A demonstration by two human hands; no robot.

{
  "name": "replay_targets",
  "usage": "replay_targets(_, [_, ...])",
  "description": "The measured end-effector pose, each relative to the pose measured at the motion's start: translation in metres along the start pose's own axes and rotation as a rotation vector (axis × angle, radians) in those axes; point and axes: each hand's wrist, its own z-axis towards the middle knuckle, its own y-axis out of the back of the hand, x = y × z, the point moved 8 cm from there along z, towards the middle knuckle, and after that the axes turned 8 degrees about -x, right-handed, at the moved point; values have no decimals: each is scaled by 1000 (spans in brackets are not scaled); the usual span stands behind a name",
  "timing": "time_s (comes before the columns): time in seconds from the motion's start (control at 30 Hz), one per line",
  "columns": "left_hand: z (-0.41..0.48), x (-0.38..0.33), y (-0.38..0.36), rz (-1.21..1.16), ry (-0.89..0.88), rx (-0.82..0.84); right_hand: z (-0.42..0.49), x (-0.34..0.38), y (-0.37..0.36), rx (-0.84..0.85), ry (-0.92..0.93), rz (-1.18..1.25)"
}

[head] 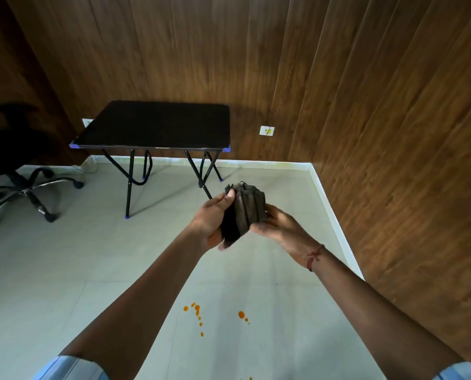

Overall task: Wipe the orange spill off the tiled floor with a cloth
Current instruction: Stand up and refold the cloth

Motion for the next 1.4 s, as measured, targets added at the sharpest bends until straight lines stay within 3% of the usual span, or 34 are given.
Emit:
replay_targets(0.07, [6, -10, -10, 20, -1, 47, 11, 0, -4, 56, -7, 25])
replay_targets(0.17, [20, -5, -8, -115, 20, -11, 31, -2, 10, 45, -78, 83])
replay_targets(0.33, [17, 93, -6, -143, 234, -225, 52, -53, 26, 35, -304, 97])
replay_targets(0.57, [4, 104, 4, -192, 40, -469, 43, -114, 29, 280, -634, 351])
replay_targets(0.7, [-13, 118, 17, -29, 91, -637, 44, -123, 29, 156, -560, 315])
replay_targets(0.83, [-33, 145, 12, 142, 143, -580, 24, -123, 22, 130, -505, 311])
replay_targets(0.97, [-48, 140, 24, 319, -12, -649, 13, -121, 19, 180, -348, 32])
replay_targets(1.13, [-77, 129, 32, 920, -164, -689, -17, -129, 1, 276, -367, -111])
replay_targets(1.27, [-90, 132, 46, 1062, -204, -684, -20, -132, -7, 321, -119, -568])
replay_targets(1.4, [-90, 138, 48, 1358, -271, -713, -26, -136, -22, 425, -36, -790])
